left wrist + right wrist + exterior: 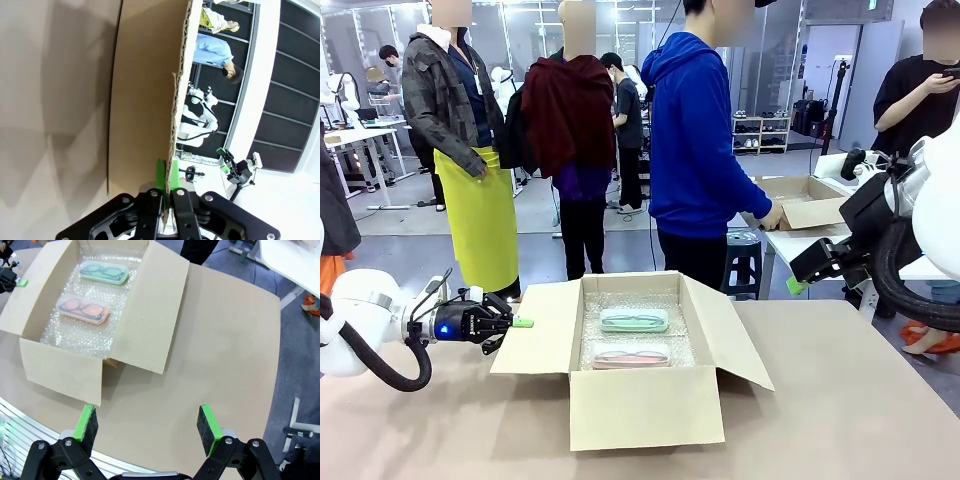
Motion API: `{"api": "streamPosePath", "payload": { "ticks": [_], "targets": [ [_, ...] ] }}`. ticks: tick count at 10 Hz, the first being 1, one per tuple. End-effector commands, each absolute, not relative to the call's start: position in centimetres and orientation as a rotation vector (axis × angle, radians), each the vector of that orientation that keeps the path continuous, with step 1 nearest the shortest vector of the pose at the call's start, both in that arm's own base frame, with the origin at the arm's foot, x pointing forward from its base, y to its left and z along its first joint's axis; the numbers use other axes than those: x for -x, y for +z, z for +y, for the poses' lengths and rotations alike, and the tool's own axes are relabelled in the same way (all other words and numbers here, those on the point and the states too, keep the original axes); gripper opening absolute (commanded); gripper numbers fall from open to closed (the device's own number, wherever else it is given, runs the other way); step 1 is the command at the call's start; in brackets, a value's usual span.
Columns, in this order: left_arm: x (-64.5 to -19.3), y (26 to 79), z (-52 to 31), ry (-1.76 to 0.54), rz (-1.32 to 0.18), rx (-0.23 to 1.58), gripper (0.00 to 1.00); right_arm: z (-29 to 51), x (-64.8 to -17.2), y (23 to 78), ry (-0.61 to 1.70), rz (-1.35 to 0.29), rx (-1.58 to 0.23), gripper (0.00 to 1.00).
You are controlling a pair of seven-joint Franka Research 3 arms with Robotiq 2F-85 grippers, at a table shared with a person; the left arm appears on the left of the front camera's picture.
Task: Pack the glasses set securely to prepare it for shipping.
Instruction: Position the Package Box on the left side of the table.
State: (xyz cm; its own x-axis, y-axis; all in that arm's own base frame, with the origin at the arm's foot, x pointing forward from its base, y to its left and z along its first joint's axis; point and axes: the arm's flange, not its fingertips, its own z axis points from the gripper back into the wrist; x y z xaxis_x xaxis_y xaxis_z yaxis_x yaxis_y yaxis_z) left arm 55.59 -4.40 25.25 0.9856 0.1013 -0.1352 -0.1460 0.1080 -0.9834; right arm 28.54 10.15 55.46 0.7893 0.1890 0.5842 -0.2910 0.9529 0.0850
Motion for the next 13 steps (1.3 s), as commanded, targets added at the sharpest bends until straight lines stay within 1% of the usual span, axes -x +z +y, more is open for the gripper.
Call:
{"api": "streamPosePath", "payload": {
  "ticks": [1,2,3,4,6,10,13],
  "targets": [
    [-55.6,25.3,-4.4,0.183,0.036,1.452,0.0,10.1,-28.7,55.5,0.267,-0.621,-0.172,1.0],
    [-55.6,25.2,-4.4,0.182,0.037,1.451,0.03,10.1,-28.7,55.5,0.267,-0.621,-0.172,1.0],
    [-56.1,26.2,-3.0,0.064,0.009,1.513,0.03,10.1,-28.7,55.5,0.267,-0.621,-0.172,1.0],
    [-56.8,27.0,-1.3,-0.005,-0.006,1.574,0.03,10.1,-28.7,55.5,0.267,-0.621,-0.172,1.0],
    [-58.1,27.8,2.6,-0.1,-0.086,1.587,0.03,10.1,-28.7,55.5,0.267,-0.621,-0.172,1.0],
    [-59.3,28.6,12.3,-0.108,-0.014,1.588,0.03,10.1,-28.7,55.5,0.267,-0.621,-0.172,1.0],
    [-58.7,29.1,21.0,-0.072,-0.064,1.582,0.03,10.1,-28.7,55.5,0.267,-0.621,-0.172,1.0]
  ]
}}
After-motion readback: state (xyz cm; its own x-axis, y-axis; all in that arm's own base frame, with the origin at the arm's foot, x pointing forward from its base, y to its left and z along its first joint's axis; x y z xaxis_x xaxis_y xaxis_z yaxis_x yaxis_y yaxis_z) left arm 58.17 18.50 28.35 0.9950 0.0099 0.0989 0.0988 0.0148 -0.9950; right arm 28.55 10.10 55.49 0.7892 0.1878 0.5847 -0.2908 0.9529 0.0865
